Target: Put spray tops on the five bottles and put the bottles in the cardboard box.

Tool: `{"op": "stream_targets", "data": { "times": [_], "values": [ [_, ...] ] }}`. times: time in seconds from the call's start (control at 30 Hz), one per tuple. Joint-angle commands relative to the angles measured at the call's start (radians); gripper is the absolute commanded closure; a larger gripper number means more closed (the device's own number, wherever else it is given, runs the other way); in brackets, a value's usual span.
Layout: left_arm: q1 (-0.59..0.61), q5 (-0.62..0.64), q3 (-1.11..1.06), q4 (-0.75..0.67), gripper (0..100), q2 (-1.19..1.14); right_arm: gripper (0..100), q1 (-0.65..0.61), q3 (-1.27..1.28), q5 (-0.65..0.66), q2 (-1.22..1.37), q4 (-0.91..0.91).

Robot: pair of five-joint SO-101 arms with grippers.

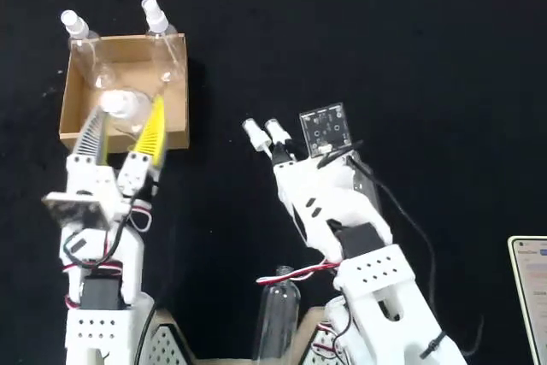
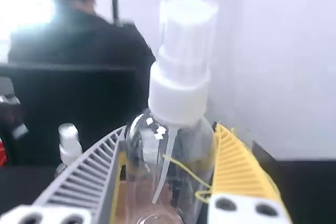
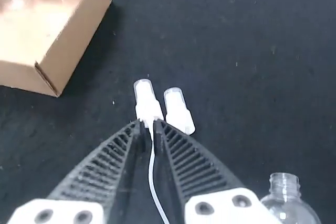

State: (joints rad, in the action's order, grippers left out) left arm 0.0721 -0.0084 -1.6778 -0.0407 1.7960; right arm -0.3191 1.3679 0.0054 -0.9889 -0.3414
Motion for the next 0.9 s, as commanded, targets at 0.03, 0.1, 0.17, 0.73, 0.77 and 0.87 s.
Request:
{"op": "stream_targets", "data": {
  "times": [0.03,0.1,0.17,0.73,0.77,0.87],
  "values": [
    [0.038,0.008,0.107,-0.071,82,-0.005,96.6,-0.002,0.008,-0.002,-0.008,0.037],
    [0.038,0.008,0.153,-0.072,82,-0.037,96.6,-0.031,0.019,-0.002,-0.008,0.035],
    [0.038,0.005,0.205,-0.078,82,-0.112,96.6,-0.063,0.031,0.003,-0.008,0.040],
    [0.148,0.008,0.590,-0.080,82,-0.957,96.6,-0.089,0.047,0.006,-0.010,0.041],
    [0.147,0.008,0.595,-0.080,81,-0.985,96.6,-0.089,0.050,0.006,-0.008,0.041],
    [0.145,0.002,0.599,-0.120,81,-1.063,96.6,-0.092,0.065,0.006,-0.008,0.043]
  ]
}}
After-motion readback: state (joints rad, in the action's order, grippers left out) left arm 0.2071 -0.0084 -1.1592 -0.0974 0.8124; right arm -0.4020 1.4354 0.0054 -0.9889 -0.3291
